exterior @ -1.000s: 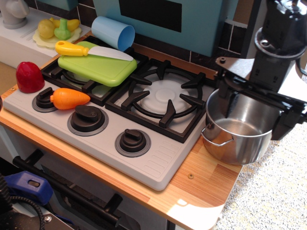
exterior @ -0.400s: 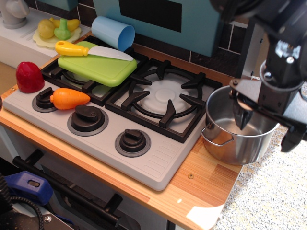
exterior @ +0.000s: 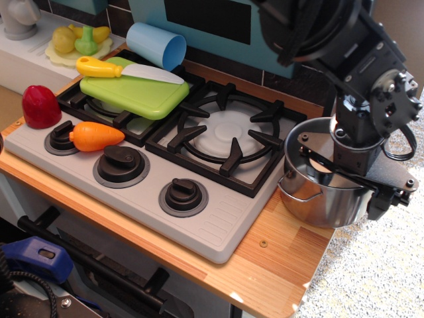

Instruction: Put pot or pan on stove

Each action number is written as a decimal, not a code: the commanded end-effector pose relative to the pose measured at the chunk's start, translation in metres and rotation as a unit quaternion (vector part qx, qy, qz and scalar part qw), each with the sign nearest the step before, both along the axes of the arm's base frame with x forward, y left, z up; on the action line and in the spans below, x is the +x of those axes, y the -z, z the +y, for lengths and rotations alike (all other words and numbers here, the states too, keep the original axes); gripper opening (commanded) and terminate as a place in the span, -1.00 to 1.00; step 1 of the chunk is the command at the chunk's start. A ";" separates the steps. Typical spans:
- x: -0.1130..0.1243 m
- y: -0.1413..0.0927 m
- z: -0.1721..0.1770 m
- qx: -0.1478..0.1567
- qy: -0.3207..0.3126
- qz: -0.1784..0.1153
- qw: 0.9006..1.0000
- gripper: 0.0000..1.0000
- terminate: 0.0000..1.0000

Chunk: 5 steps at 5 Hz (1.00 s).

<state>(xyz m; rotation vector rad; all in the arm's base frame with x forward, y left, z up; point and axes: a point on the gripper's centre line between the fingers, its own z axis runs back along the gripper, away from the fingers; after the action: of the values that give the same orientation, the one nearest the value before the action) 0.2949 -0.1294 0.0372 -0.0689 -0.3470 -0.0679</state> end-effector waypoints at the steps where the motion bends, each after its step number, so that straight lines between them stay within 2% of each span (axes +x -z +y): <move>1: 0.005 -0.008 -0.004 0.006 -0.004 -0.003 1.000 -1.00 -1.00; 2: 0.003 -0.017 -0.008 0.010 -0.011 0.015 1.000 -1.00 -1.00; 3: -0.005 -0.039 -0.004 0.033 -0.030 0.042 0.998 -1.00 -1.00; 4: -0.016 -0.054 0.008 0.063 -0.038 0.052 0.996 -1.00 -1.00; 5: -0.026 -0.070 0.027 0.101 -0.017 0.047 0.994 -1.00 -1.00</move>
<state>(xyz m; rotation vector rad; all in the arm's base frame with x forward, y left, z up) 0.2599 -0.0873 0.0967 0.1734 -0.2173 -0.1737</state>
